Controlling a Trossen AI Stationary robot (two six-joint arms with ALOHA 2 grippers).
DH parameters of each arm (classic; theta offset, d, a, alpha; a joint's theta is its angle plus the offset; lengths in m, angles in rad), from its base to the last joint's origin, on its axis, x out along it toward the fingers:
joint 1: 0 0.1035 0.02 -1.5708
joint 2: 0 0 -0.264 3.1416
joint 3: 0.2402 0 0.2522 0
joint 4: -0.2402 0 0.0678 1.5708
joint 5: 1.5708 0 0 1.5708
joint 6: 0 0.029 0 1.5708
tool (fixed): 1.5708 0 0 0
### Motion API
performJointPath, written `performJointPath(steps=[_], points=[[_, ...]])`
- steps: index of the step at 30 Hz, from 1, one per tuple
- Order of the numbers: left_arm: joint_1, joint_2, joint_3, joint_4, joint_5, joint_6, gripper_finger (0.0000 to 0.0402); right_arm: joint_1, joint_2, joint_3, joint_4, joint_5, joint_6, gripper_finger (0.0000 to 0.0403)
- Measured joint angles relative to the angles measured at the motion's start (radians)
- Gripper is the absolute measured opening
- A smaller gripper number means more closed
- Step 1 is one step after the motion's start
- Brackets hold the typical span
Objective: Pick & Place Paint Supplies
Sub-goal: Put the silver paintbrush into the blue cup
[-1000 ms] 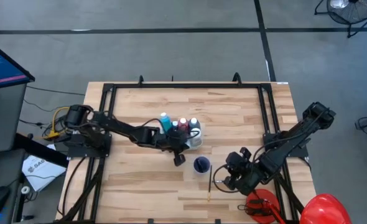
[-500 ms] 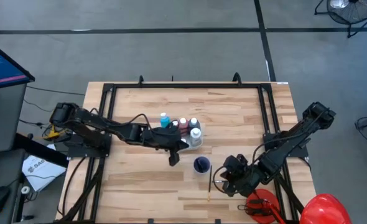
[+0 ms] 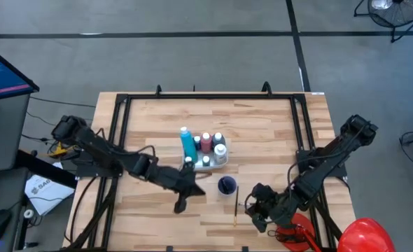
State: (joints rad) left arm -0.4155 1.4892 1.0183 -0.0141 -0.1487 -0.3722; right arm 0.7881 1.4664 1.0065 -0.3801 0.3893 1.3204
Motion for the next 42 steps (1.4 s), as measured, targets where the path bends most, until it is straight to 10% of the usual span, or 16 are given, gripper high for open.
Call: performJointPath(steps=[27,42], points=[[-0.128,0.183,-0.087,0.251,-0.01,-0.289,0.0003,-0.02,0.226,0.0,-0.014,-0.136,-0.136,0.0005],[-0.132,0.183,-0.087,0.258,-0.015,-0.299,0.0003,-0.148,0.243,0.0,-0.1,-0.182,-0.378,0.017]])
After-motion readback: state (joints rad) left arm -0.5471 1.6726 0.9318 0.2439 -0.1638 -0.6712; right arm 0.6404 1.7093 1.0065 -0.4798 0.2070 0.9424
